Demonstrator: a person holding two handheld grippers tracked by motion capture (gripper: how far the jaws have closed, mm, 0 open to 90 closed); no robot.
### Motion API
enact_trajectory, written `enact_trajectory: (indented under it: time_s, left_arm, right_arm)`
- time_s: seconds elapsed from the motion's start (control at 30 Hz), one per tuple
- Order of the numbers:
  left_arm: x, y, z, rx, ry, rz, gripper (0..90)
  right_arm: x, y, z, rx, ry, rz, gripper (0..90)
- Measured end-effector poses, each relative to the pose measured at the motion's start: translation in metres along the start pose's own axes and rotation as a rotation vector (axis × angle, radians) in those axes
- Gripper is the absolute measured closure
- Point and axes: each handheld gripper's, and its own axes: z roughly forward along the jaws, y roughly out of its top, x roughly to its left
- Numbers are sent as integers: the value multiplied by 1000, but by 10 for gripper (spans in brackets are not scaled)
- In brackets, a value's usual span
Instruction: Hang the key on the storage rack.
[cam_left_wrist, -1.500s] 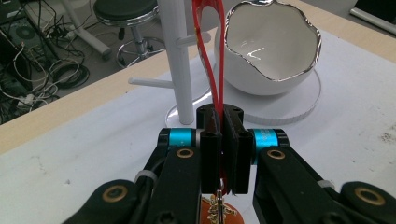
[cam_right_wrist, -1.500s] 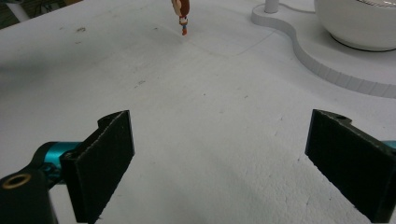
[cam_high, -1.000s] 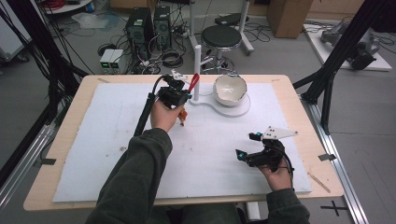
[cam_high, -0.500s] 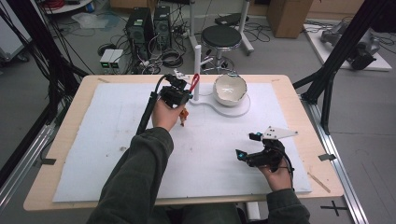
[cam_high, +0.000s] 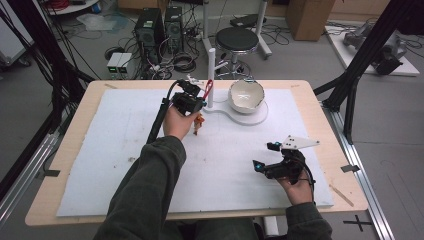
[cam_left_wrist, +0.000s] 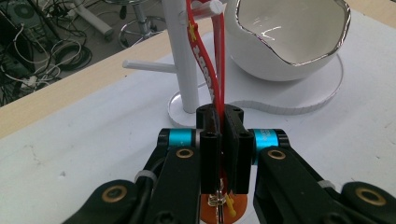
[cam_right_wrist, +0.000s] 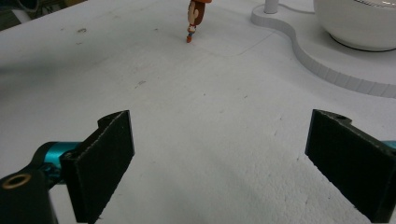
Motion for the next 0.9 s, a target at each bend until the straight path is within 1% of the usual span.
enact_trajectory:
  time_s: [0.03,0.07,0.13,0.2,0.37,0.4,0.53,0.57,0.83,0.9]
  left_arm:
    - [0,0,0,0,-3,1,850]
    - [1,0,0,3,-10,-7,846]
    - [2,0,0,8,-12,-5,800]
    - [2,0,-1,3,-15,-10,773]
    - [3,1,-6,-5,-26,-3,758]
    - [3,1,-7,-9,-30,-7,758]
    - [4,0,-11,-19,-42,3,739]
    - [4,0,-12,-18,-49,11,732]
    - [6,-4,-22,-51,-77,23,695]
    - [7,-5,-25,-60,-83,24,687]
  right_arm:
    - [0,0,0,1,-1,-1,69]
    - [0,0,0,1,-1,-1,69]
    - [0,0,0,1,-1,0,69]
    - [0,0,0,1,-2,-2,69]
    - [0,0,0,-4,-1,-8,69]
    - [0,0,0,-4,-2,-8,69]
    - [1,0,-1,-1,-3,0,69]
    - [0,0,-1,-2,-2,1,69]
    - [-1,0,0,-6,-7,-6,69]
    - [-1,0,-1,-5,-7,-1,69]
